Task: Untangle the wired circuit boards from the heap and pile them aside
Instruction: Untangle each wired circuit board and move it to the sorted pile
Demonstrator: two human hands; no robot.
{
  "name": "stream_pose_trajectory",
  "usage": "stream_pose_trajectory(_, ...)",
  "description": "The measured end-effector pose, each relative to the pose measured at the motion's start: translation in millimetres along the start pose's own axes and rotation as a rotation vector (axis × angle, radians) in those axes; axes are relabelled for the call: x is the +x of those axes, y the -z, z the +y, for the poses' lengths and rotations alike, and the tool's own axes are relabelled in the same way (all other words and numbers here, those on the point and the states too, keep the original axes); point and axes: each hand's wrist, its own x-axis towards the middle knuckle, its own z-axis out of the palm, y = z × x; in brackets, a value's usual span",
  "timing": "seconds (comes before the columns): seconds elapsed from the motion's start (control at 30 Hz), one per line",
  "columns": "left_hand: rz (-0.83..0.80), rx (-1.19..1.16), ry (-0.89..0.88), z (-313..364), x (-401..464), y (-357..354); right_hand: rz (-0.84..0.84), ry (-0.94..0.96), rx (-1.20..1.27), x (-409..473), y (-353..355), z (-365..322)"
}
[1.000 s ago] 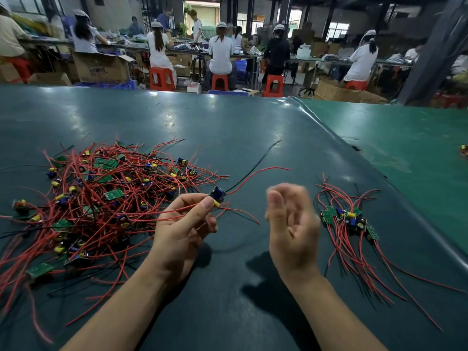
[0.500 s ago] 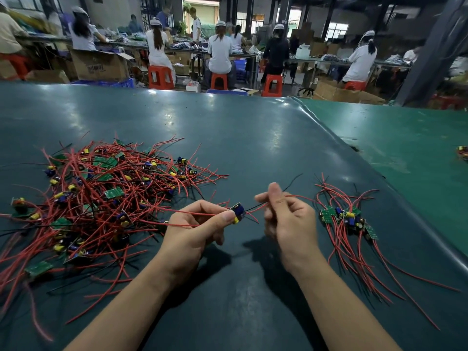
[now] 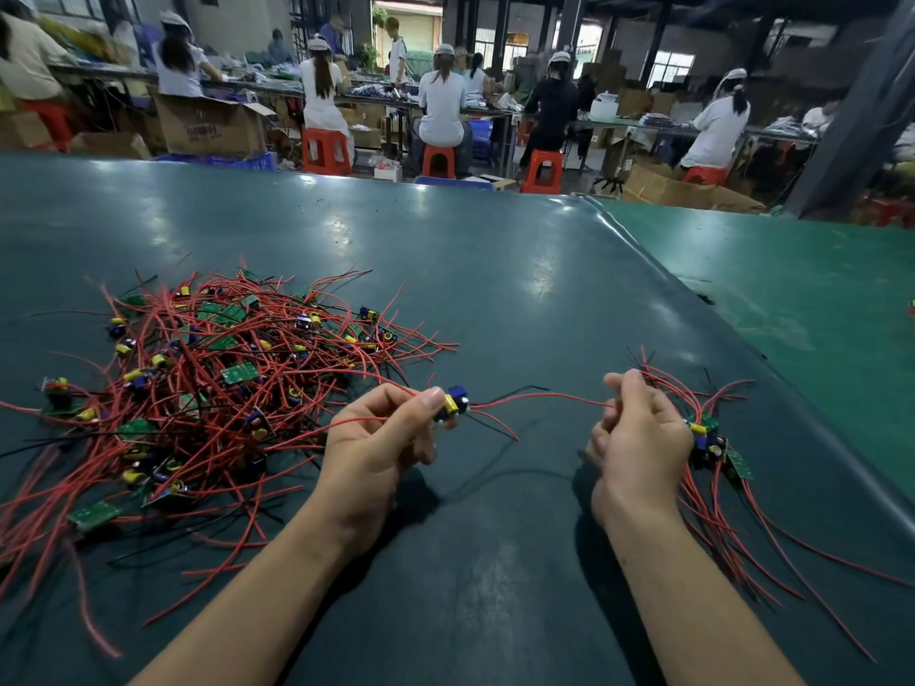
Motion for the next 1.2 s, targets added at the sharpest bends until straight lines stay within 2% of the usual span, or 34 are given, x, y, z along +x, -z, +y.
stream_pose_trajectory(0.13,-0.012,-0.043,0.023,-1.1,1.4,1.1,-0.032,0.312,-0.279,-4.7,-1.2,3.8)
stream_pose_trajectory(0.27,-0.005,-0.018,0.082,-0.7,-0.2,-2.4,-0.164,0.182,-0.222,-10.1,-4.4,2.9)
stream_pose_trajectory(0.33,-0.014,0.008,0.097,0.9,-0.5,-4.5,-0.268,0.183,-0.262,-15.3,-6.2,1.8)
stream_pose_trajectory(0.5,-0.165,-0.136,0.162,2.8,-1.4,-4.0,-0.763,0.026,-0.150,-36.0,-9.0,-3.1)
stream_pose_trajectory(0.57,-0.226,-0.144,0.164,2.1,-3.1,-2.2,-0.872,0.024,-0.146,-40.8,-9.2,-2.9)
stream_pose_trajectory(0.7,-0.202,-0.068,0.121,1.1,-4.0,-3.0,-0.865,-0.001,-0.154,-42.0,-7.8,-6.1)
stream_pose_trajectory(0.77,-0.168,-0.098,0.125,1.7,-1.9,-5.1,-0.839,-0.128,-0.074,-41.4,-8.9,-10.4)
stream_pose_trajectory(0.9,-0.075,-0.118,0.212,4.1,1.1,-5.7,-0.812,-0.482,0.326,-30.3,-5.3,-21.9)
stream_pose_trajectory(1.0,-0.084,-0.037,0.231,4.8,-1.6,-6.3,-0.877,-0.635,0.466,-26.0,0.7,-27.3)
stream_pose_trajectory(1.1,-0.124,0.044,0.222,3.9,-3.1,-7.8,-0.955,-0.603,0.274,-30.0,-0.5,-24.4)
stream_pose_trajectory(1.2,-0.270,0.127,0.219,3.3,-5.7,-8.5,-0.933,-0.494,0.033,-36.7,-7.4,-18.6)
